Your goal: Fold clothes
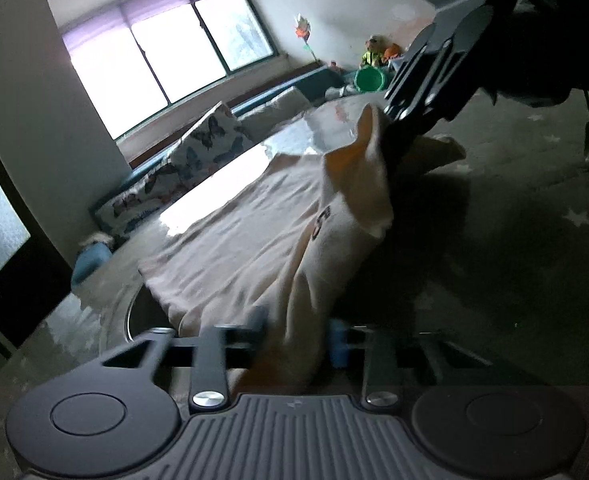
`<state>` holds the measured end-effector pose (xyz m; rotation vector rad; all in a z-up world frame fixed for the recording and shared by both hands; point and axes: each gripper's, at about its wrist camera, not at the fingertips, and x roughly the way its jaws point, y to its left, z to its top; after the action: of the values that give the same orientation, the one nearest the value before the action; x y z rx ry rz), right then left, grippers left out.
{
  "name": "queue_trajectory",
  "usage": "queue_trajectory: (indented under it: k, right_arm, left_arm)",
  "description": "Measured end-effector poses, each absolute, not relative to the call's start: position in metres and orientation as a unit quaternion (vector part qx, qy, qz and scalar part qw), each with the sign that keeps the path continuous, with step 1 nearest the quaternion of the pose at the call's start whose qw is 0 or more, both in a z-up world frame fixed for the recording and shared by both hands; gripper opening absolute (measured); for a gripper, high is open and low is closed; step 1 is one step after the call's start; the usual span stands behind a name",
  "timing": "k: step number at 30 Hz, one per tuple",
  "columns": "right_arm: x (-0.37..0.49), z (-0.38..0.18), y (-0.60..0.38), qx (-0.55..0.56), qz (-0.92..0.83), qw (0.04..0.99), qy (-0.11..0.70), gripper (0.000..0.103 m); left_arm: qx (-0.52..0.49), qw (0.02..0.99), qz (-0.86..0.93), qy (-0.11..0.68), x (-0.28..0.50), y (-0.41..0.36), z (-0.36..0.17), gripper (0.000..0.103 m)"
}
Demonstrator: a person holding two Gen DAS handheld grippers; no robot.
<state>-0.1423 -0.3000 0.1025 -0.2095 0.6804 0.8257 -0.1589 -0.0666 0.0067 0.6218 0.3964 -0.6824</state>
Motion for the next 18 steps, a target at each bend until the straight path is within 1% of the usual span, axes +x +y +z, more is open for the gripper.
queue_trajectory:
  k: [1, 2, 4, 10, 15, 18]
  right_arm:
    - [-0.143, 0.102, -0.299, -0.100, 0.394, 0.855, 0.324, 0.012]
    - [-0.144, 0.101, -0.299, -0.102, 0.394, 0.854, 0.323, 0.012]
    - [-0.146, 0.100, -0.298, -0.104, 0.397, 0.852, 0.324, 0.012]
    - [-0.164, 0.105, -0.302, -0.105, 0.413, 0.843, 0.328, 0.011]
    - [-0.196, 0.119, -0.312, -0.107, 0.433, 0.826, 0.346, 0.011]
    - [-0.201, 0.131, -0.315, -0.101, 0.440, 0.821, 0.349, 0.011]
  left_arm:
    - [0.294, 0.877, -0.329, 0.193, -0.158, -0.064, 0.007, 0.018]
    - [0.290, 0.876, -0.331, 0.195, -0.157, -0.062, 0.008, 0.015]
    - [0.276, 0.877, -0.339, 0.201, -0.157, -0.058, 0.011, 0.011]
    - [0.243, 0.870, -0.369, 0.220, -0.167, -0.047, 0.028, 0.009]
    - [0.234, 0.847, -0.418, 0.229, -0.199, -0.036, 0.057, 0.009]
    - [0.223, 0.843, -0.432, 0.229, -0.206, -0.034, 0.071, 0.009]
